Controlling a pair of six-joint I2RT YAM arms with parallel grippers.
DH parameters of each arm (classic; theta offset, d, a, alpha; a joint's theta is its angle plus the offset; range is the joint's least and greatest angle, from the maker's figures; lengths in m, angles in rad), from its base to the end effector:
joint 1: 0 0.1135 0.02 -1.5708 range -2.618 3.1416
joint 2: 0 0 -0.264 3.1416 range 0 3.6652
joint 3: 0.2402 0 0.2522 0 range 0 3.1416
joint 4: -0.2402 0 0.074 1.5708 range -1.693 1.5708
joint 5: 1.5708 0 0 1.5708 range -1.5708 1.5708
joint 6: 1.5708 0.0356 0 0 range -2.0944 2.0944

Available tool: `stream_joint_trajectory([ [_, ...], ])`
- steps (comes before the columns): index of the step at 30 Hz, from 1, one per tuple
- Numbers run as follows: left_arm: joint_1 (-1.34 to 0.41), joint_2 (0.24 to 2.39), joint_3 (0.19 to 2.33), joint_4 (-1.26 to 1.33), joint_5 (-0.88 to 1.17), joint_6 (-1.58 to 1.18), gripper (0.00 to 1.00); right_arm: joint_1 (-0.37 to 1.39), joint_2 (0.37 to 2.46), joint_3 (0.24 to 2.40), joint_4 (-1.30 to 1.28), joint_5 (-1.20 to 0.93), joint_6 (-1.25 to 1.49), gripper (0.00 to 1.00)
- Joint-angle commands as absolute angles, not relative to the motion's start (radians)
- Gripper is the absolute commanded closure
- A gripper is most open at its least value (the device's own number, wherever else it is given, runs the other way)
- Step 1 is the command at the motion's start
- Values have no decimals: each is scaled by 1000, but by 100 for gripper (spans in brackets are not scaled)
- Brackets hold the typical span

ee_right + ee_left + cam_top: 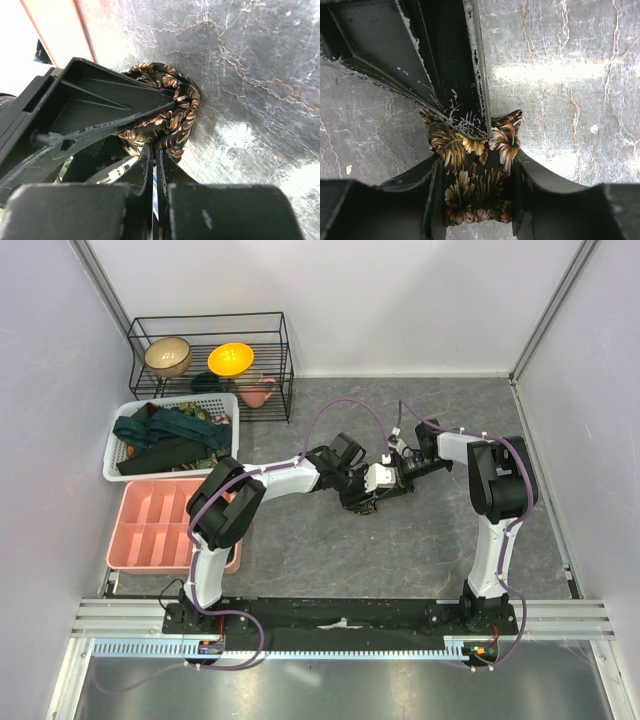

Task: Roll the ties
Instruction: Pick up the tie at the center of the board.

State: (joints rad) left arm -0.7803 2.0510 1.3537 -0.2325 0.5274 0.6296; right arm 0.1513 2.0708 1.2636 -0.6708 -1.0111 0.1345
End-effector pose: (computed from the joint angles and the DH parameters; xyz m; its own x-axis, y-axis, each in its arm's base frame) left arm 0.2936 -0.3159 0.1524 0.0235 0.6927 -0.7209 0.9996 -0.0068 0.0261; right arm 0.3592 0.0853 0.1172 -0.9966 -0.0799 0.0213 -0.0242 0.5285 0.8486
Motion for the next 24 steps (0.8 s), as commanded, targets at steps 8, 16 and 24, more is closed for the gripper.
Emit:
stream_joint_trajectory([
  [8,-741,1954,1370,-275,546,532,0,153,2023,1284,-643,-1000,138,100],
  [16,-660,1735,1214,-152,489,356,0,152,2020,1289,-640,-1000,137,100],
  [24,-528,1716,1305,-290,534,11,1,152,2017,1313,-606,-1043,172,100],
])
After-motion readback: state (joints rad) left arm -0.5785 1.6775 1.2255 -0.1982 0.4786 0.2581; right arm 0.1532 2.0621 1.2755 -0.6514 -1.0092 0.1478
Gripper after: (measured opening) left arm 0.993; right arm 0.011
